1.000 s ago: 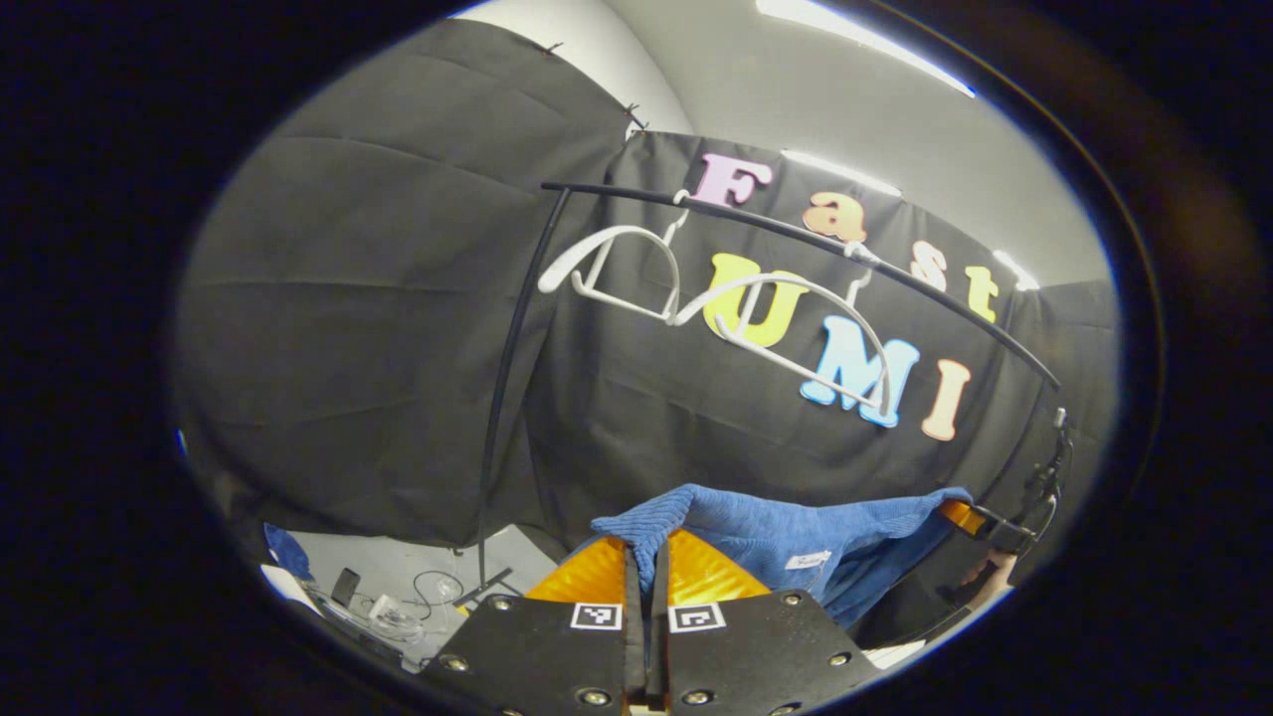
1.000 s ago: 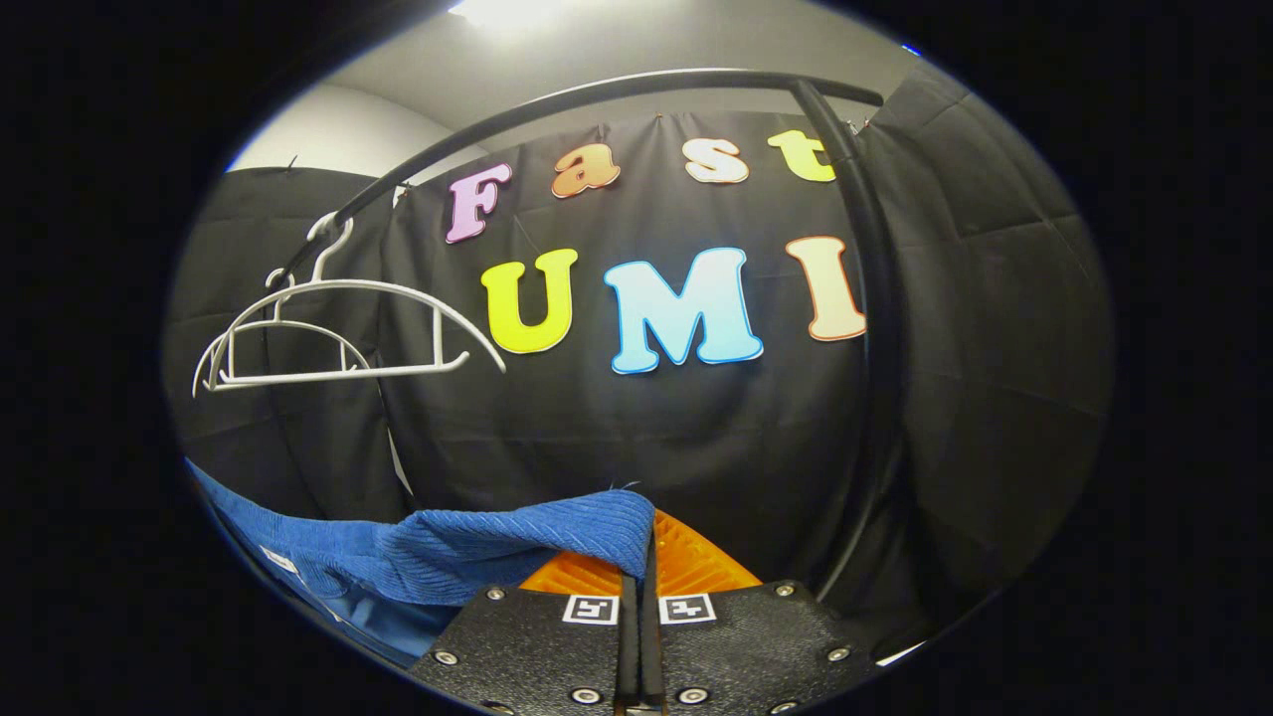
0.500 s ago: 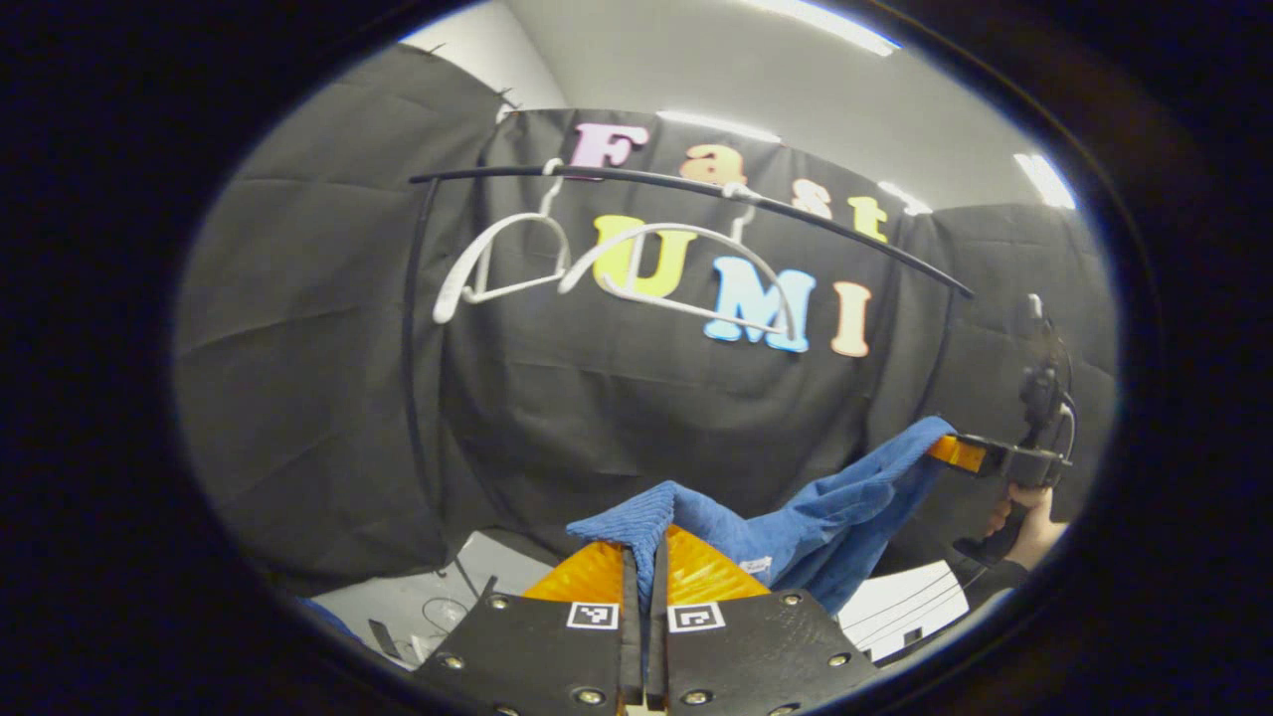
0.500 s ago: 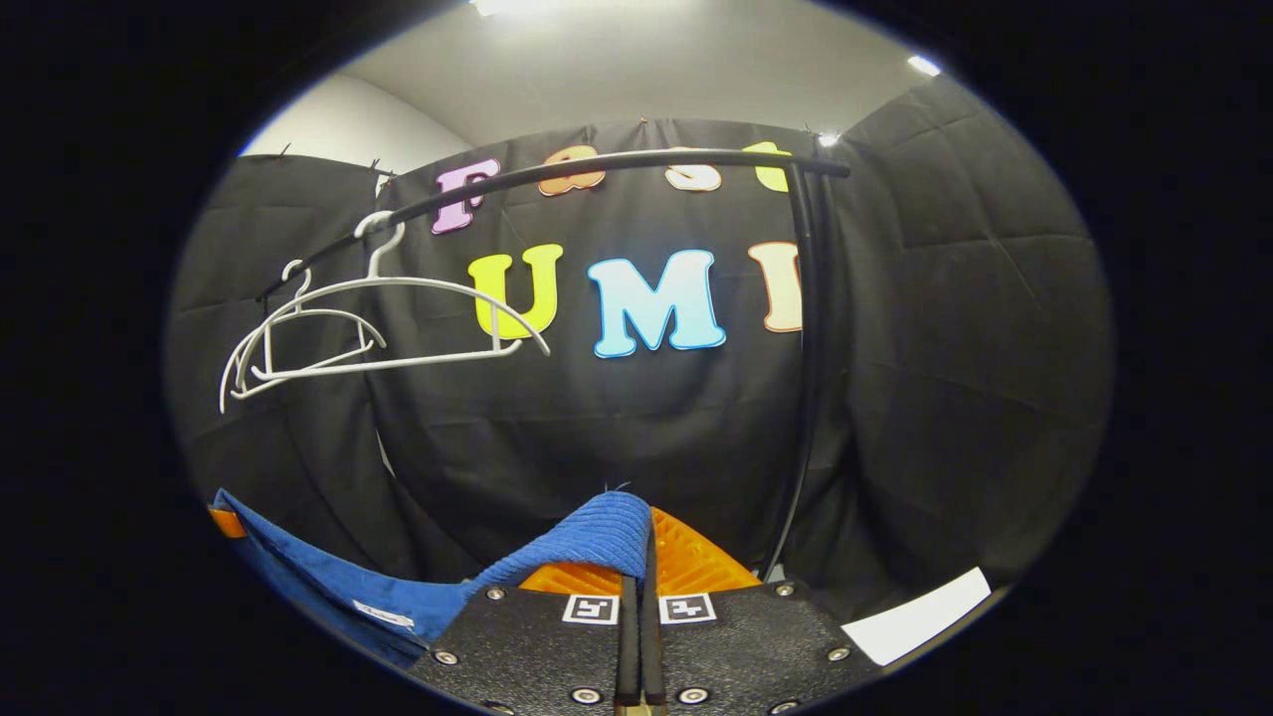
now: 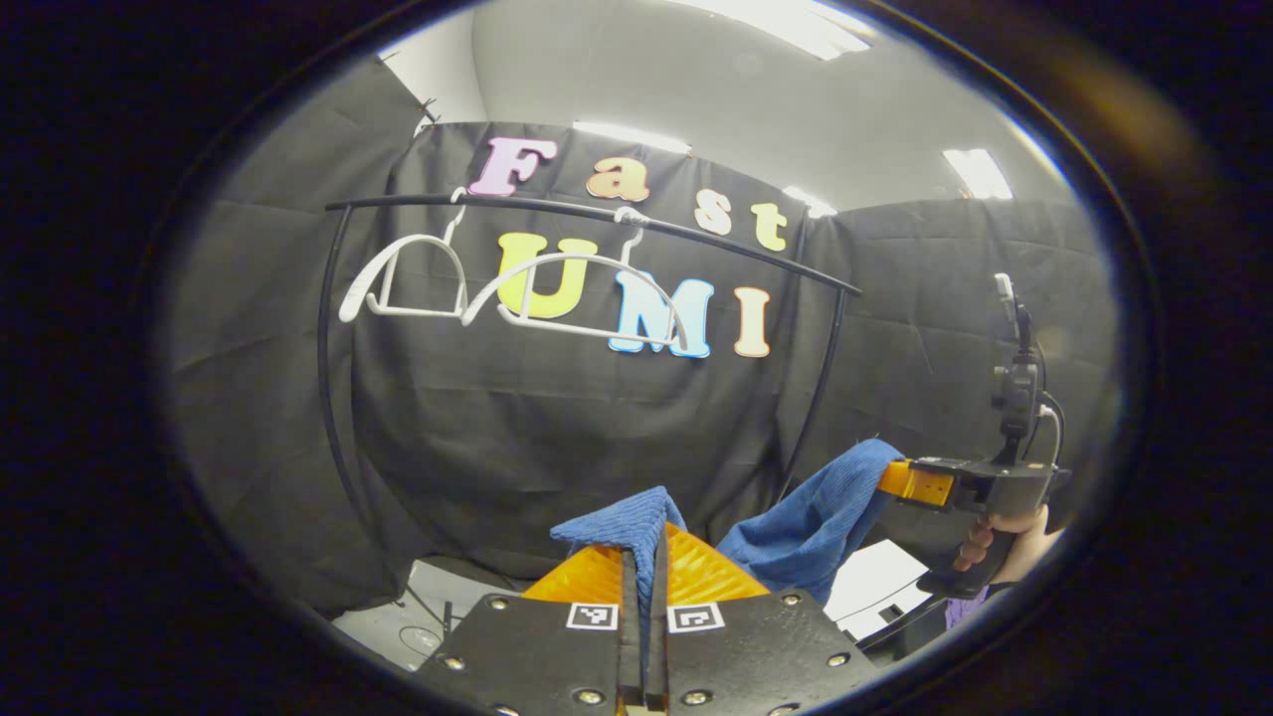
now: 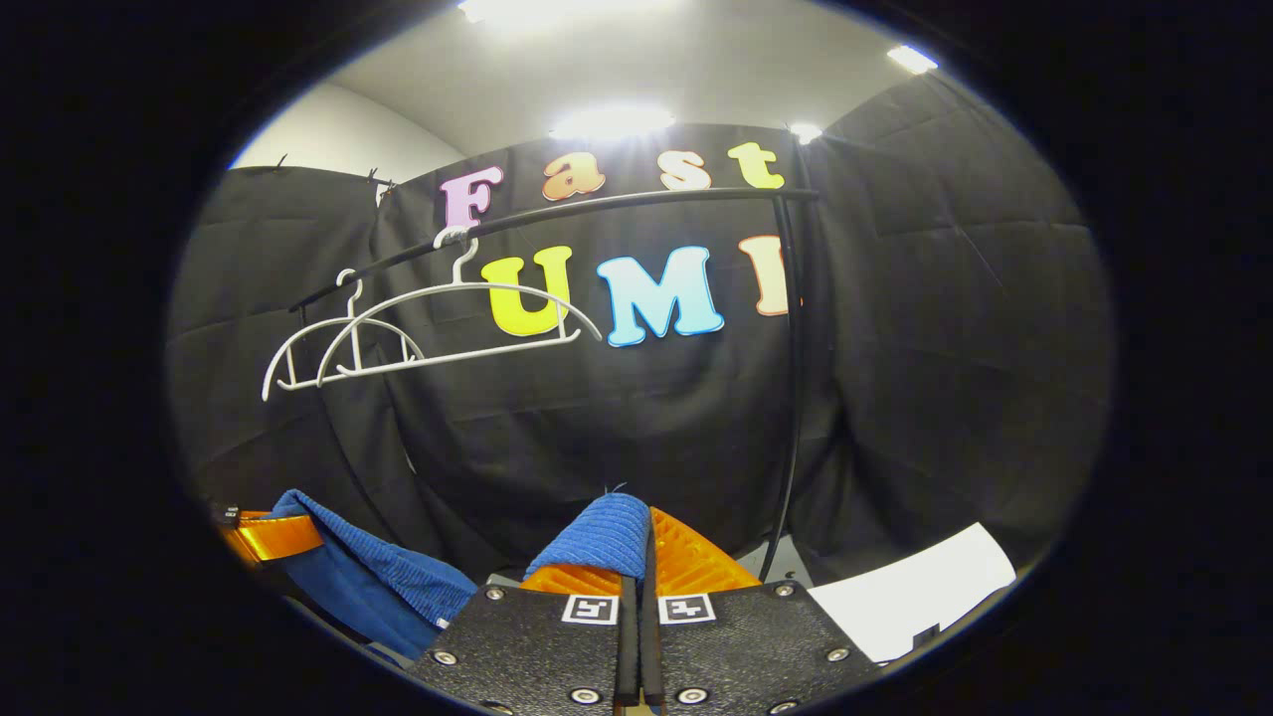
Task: Grasp the clothes on the hanger with both hands and then place them into the laundry hamper below.
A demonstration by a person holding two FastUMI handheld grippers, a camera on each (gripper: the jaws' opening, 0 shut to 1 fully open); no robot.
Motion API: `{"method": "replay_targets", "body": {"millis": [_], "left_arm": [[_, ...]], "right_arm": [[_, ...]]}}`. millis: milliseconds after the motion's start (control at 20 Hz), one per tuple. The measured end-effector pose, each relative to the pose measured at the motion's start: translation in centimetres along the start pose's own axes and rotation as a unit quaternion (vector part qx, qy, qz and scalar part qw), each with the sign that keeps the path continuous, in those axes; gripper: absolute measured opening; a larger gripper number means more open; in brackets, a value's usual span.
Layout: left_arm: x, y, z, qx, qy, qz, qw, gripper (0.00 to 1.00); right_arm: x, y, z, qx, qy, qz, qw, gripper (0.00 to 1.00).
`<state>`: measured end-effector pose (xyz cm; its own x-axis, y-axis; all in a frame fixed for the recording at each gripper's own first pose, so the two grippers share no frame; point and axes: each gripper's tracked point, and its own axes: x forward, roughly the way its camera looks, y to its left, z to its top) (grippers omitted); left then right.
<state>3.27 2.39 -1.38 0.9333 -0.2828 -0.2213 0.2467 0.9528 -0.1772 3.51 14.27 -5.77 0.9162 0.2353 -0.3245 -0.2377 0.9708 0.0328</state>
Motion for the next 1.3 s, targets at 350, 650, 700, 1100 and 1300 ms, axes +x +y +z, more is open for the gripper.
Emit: {"method": "replay_targets", "body": {"millis": [350,650,700,1100,1300], "left_arm": [[2.4,1.1,-5.8,-0.048,0.046,0.073,0.995,0.04],[2.9,2.1,-13.4,-0.05,0.092,0.144,0.984,0.03],[3.4,1.8,-14.8,-0.055,0.1,0.143,0.983,0.0],[7.3,2.3,-26.0,-0.055,0.187,0.114,0.974,0.04],[9.1,4.5,-30.8,-0.038,0.233,0.112,0.965,0.0]], "right_arm": [[2.5,-2.0,-5.2,0.034,0.082,0.036,0.995,0.01],[2.7,-4.5,-12.6,0.072,0.159,0.036,0.984,0.01],[2.7,-4.9,-13.8,0.077,0.172,0.03,0.982,0.01],[5.6,-7.0,-21.5,0.028,0.227,-0.006,0.973,0.01],[6.3,-6.0,-25.8,0.035,0.269,-0.014,0.962,0.02]]}}
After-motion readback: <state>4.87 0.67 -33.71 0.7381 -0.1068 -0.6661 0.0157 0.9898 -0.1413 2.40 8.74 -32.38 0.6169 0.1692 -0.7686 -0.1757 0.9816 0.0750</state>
